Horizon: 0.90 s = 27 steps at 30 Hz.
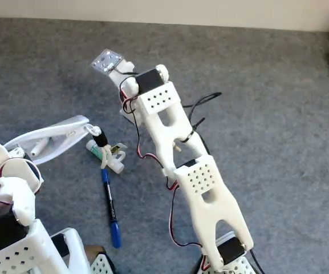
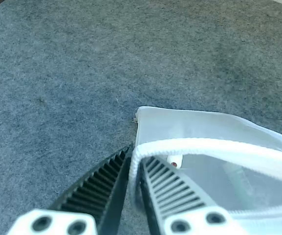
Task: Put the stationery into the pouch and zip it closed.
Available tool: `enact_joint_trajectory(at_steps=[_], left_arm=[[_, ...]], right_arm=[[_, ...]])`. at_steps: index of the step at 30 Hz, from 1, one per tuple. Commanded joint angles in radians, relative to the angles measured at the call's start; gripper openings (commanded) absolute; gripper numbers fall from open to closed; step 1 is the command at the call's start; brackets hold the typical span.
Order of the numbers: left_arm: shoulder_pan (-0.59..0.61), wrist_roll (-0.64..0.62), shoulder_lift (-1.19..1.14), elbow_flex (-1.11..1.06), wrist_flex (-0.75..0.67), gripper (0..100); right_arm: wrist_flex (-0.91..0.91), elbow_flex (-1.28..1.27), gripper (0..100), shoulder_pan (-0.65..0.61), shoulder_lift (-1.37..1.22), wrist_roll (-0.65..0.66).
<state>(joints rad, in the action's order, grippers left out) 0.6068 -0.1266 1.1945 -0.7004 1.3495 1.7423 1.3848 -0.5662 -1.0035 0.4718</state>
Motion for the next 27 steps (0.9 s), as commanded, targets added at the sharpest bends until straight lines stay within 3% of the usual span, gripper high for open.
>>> enact_joint_trajectory(at_steps=[1,11,21,27], left_arm=[[0.004,0.006,-0.012,0.001,-0.021,1],[0.004,0.006,-0.012,0.001,-0.021,1],[0.004,0.006,-0.012,0.001,-0.021,1],[0.004,0.006,-0.012,-0.001,-0.021,1]], right_arm=[[0.024,0.070,0.5,0.015,0.030,-0.026],[0.025,0.053,0.4,0.015,0.087,-0.028],[0.025,-0.295,0.4,-0.004,0.381,-0.031],[0.024,-0.412,0.4,-0.025,0.519,-0.097]])
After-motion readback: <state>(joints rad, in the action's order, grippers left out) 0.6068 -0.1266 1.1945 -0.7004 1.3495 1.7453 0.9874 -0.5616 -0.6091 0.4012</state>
